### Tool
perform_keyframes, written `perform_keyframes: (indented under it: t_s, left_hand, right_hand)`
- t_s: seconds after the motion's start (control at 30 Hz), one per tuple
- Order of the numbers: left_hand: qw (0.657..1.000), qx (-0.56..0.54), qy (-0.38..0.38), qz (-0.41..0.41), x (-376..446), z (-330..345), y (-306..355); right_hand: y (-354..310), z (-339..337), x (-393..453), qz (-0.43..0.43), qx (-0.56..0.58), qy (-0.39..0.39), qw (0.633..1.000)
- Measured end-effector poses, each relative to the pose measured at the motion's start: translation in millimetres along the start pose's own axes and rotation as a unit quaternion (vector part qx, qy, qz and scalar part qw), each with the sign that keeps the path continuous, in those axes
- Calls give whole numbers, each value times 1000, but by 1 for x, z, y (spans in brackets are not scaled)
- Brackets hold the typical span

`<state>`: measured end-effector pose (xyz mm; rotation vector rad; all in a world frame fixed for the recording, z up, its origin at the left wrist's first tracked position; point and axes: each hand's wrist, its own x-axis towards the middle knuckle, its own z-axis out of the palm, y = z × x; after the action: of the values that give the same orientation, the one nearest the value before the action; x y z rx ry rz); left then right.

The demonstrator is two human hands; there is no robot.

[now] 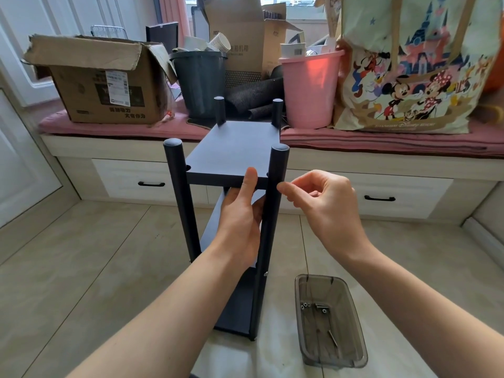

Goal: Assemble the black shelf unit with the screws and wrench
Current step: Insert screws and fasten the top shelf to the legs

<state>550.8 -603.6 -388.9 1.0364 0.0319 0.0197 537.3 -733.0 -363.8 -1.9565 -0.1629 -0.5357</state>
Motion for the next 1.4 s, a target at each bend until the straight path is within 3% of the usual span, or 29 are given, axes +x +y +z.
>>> perform_keyframes:
  t_s: [0.33,0.8,1.4]
  left_hand:
    - [1000,-1,8,-5,0,1,0]
    - [1000,1,6,-10,2,-1,1]
    - [1000,-1,11,10,4,-4,4]
  right_hand:
    - [-2,0,-2,-76,-87,17,993]
    - [-3,8,-4,-105,-135,23,985]
    - [1,9,-6,-87,-84,24,992]
